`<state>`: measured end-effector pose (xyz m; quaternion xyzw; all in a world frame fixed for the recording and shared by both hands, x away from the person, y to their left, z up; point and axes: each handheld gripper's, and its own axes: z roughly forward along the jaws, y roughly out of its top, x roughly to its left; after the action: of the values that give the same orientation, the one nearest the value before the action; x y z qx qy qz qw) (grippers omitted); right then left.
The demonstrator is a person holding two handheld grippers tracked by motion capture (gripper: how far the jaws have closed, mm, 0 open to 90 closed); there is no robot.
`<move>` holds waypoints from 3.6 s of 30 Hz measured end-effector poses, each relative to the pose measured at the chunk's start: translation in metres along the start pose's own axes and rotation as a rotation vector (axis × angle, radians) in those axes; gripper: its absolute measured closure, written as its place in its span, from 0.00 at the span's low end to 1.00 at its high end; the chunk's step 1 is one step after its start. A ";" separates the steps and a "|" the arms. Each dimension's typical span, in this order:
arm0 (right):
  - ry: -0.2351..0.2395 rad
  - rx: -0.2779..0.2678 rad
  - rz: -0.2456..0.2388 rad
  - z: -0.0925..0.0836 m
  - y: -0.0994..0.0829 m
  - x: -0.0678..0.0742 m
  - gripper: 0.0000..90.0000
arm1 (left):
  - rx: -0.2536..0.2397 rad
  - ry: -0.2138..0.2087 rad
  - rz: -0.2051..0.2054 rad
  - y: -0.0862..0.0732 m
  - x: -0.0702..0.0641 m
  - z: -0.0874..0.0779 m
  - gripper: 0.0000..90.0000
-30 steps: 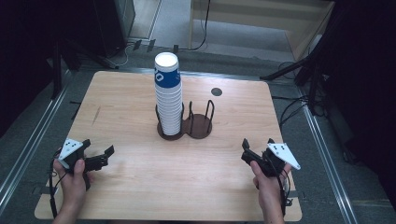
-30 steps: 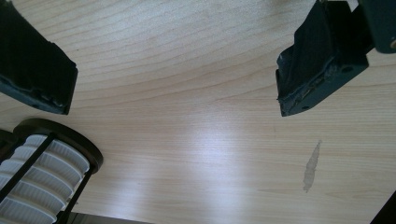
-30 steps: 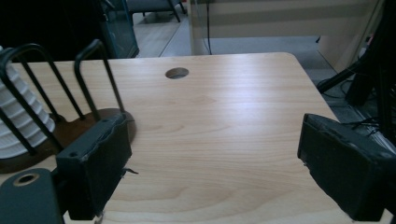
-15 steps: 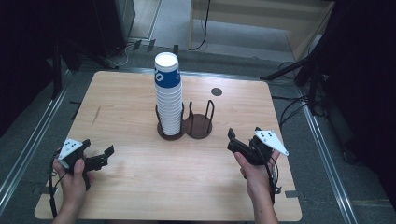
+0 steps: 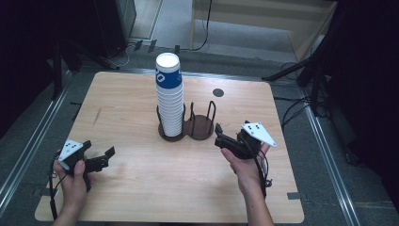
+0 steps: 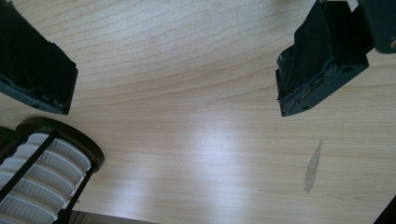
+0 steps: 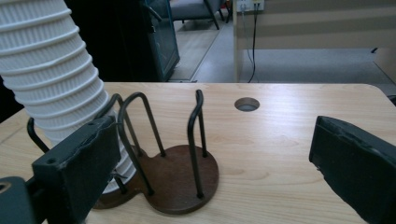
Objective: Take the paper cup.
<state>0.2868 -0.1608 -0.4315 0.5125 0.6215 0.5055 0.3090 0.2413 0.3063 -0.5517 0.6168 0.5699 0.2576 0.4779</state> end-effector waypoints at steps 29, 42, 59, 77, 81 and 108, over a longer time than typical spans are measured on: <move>0.093 -0.002 -0.035 0.025 0.027 0.056 0.00 | 0.002 -0.004 -0.002 0.000 0.000 0.001 0.00; 0.131 -0.019 -0.051 0.031 0.039 0.076 0.00 | 0.007 -0.005 -0.003 0.000 0.001 0.001 0.00; 0.172 -0.035 -0.070 0.043 0.053 0.105 0.00 | 0.011 -0.011 -0.005 0.001 0.001 0.002 0.00; 0.185 -0.043 -0.091 0.067 0.078 0.137 0.00 | 0.017 -0.016 -0.010 0.001 0.001 0.003 0.00; 0.183 -0.046 -0.092 0.074 0.084 0.142 0.00 | 0.017 -0.015 -0.011 0.002 0.001 0.004 0.00; 0.112 -0.045 -0.106 0.107 0.086 0.157 0.19 | 0.025 -0.020 -0.017 0.002 0.002 0.005 0.00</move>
<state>0.3673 0.0184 -0.3608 0.4427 0.6526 0.5301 0.3116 0.2471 0.3067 -0.5522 0.6207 0.5733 0.2400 0.4780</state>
